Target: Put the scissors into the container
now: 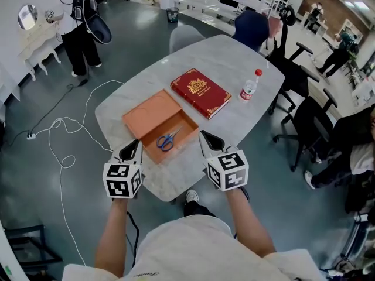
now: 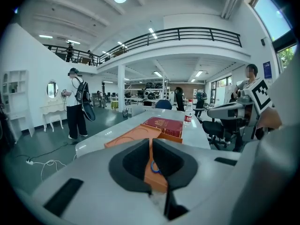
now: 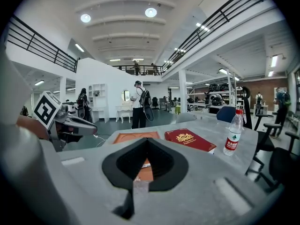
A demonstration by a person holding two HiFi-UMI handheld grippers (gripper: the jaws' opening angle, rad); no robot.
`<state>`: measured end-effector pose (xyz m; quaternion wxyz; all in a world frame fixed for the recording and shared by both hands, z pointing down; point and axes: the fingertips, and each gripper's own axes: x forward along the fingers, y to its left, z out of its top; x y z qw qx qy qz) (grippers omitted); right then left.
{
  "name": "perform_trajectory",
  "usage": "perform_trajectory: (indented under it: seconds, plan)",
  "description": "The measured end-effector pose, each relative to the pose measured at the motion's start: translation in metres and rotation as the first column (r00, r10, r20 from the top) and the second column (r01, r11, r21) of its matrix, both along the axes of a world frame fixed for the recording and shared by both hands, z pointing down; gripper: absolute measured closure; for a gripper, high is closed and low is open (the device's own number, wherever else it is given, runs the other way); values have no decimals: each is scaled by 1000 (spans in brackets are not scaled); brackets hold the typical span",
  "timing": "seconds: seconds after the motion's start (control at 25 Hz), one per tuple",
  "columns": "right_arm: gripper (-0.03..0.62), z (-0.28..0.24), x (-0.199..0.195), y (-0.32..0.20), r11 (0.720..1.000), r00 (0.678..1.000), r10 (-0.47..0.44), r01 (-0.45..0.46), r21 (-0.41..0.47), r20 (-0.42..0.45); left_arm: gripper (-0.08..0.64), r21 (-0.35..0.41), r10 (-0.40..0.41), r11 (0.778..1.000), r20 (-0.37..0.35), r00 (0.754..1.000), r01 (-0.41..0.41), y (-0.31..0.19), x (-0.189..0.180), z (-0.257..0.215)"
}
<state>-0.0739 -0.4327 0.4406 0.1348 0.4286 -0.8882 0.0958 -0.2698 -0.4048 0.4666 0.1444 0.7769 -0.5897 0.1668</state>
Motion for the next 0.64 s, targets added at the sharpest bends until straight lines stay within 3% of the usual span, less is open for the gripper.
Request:
perform_trajectory:
  seconds: [0.64]
  plan:
    - [588, 2, 1, 15, 1000, 1000, 7, -7, -5, 0, 535, -17, 35, 999, 8, 999, -35, 11, 11, 4]
